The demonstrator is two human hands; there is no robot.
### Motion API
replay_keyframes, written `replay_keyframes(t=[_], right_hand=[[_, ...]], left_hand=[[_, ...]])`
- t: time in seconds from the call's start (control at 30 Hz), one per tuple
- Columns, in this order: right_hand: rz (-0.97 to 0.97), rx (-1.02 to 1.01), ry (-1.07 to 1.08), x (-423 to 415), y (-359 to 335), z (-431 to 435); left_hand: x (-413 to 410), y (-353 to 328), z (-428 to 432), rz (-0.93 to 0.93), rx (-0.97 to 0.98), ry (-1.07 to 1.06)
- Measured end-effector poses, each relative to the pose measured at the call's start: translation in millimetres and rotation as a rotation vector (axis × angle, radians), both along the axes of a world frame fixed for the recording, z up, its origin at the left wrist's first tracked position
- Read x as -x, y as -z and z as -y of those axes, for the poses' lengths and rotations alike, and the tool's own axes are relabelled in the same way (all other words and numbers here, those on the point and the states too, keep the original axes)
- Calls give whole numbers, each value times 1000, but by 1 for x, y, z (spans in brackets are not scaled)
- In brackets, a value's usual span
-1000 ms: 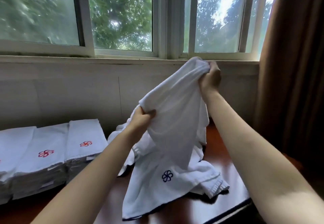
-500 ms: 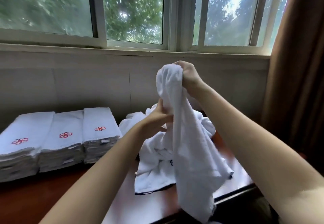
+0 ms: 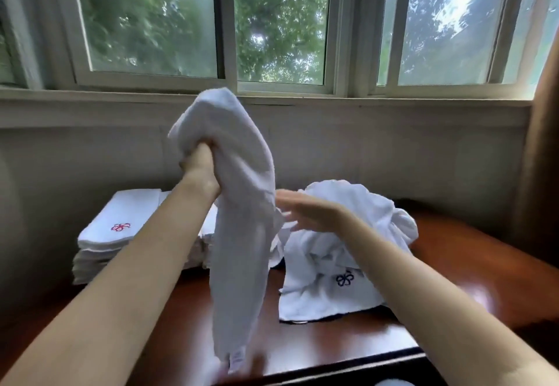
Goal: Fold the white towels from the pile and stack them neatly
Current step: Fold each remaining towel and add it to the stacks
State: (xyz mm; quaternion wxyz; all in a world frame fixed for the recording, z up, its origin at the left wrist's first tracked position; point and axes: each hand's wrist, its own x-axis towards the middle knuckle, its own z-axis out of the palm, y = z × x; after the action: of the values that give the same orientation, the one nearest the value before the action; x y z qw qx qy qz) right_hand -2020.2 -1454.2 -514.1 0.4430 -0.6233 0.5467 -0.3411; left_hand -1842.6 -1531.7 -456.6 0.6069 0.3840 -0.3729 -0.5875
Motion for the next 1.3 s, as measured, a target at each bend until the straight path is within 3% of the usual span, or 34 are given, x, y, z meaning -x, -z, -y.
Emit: replay_keyframes(t=[0.07,0.17,0.27,0.37,0.47,0.53,0.6,0.67,0.73,0.83,0.9,1.03,1.1,1.17,1.3], right_hand=[[147,-86,-112,-26,27,9],[325,-94,-93,-57,48,27],[251,-152,191,-74,75,48],[185,-308,297,-76,119,52],[117,-413,285,-74,158,49],[85,-385,291,-79,180,51],[-68,-273,293,-87,198,56],[-367,-109,216,-91,210,61],[-635,-3,116,-91,221,64],[-744,21,94,-82,232,68],[-743,28,149,-68,230,73],[-667,161,470,-26,203,83],[-680,197,674,3,187,80],[-707,201,861,30,177,73],[-763,246,940,44,180,65]], left_hand=[[-20,3,2,80,-27,-81],[-47,8,6,116,51,-187],[-70,17,1,149,246,92],[-93,53,-1,570,218,338],[-114,111,6,892,56,455],[-125,157,15,1169,-1,462],[-132,205,19,1391,-89,322],[-137,243,17,1373,-241,44],[-137,261,17,1199,-286,-220],[-139,264,32,1077,-330,-412],[-146,261,44,1038,-404,-376],[-158,252,50,784,-527,-55],[-161,241,47,581,-430,9],[-163,224,45,470,-176,-71],[-161,196,40,952,353,-566]])
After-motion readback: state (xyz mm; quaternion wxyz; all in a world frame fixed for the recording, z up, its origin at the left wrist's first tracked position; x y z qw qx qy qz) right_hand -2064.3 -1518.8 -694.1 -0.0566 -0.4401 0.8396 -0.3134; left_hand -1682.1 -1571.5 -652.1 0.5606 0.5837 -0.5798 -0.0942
